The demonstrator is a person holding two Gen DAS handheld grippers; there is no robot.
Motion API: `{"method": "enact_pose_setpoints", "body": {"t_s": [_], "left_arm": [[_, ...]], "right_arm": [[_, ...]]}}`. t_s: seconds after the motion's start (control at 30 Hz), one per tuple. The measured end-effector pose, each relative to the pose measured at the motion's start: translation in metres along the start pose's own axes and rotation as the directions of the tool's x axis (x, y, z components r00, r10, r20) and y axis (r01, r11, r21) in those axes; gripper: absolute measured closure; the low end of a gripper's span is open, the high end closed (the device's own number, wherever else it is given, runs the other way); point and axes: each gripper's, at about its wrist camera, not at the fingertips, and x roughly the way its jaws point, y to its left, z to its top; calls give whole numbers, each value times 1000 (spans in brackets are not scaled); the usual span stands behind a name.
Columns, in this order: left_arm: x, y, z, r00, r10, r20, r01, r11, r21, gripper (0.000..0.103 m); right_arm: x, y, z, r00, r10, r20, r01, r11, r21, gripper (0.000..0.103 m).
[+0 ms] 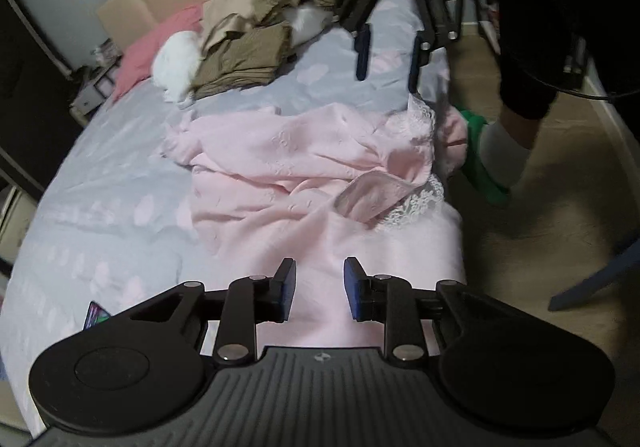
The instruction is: Fold clothes
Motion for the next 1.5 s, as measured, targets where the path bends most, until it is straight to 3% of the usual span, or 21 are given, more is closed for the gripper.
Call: {"method": "enact_pose_setpoints", "body": {"t_s": [0.13,0.33,0.47,0.5,0.6,0.8,0.87,0.93,1.0,1.03,1.07,1.13,1.3,1.37,1.5], "left_arm": [[10,1,6,999,-40,13,41,999,-21,79],[49,-55,-2,978,-185,-95,196,972,127,79],[64,-88,-17,965,-221,-140,247,946,212,77],[67,-94,-20,969,-207,-138,235,943,237,76],[79,-108,-28,982,-144,-118,174,938,299,47],[108,-121,-37,986,-66,-150,118,922,370,45],[114,-129,-42,991,-3,-132,59,903,426,50],[118,-136,-46,992,58,-109,1,878,478,60],[120,-140,-50,992,82,-98,-22,862,506,76],[122,-139,-50,990,80,-113,-13,866,500,90],[124,-136,-49,989,71,-129,0,877,480,94],[122,-130,-45,989,45,-140,20,901,434,98],[101,-110,-31,993,-2,-122,50,920,389,100],[81,-94,-24,997,-9,-73,33,939,342,100],[46,-69,-7,998,56,18,-59,960,274,100]], "right_arm": [[5,-8,6,1000,-23,11,24,998,-51,50],[24,12,-6,997,1,-72,-16,980,-198,50],[31,22,-13,996,-12,-86,-11,965,-261,50],[33,25,-15,996,-16,-90,-10,961,-277,50],[38,33,-21,995,-27,-100,-7,946,-323,51],[48,49,-32,992,-50,-118,-3,910,-414,51],[49,50,-32,992,-58,-110,6,908,-419,51],[50,50,-33,992,-62,-109,10,905,-425,51],[52,51,-34,992,-66,-109,12,900,-435,51],[53,52,-35,991,-75,-108,19,895,-446,52],[55,52,-36,991,-86,-106,28,888,-460,53],[55,53,-36,989,-107,-99,46,873,-485,57],[46,55,-28,989,-135,-65,79,837,-542,58],[41,58,-23,990,-132,-53,81,827,-556,58],[38,65,-17,990,-135,-34,90,805,-587,58]]}}
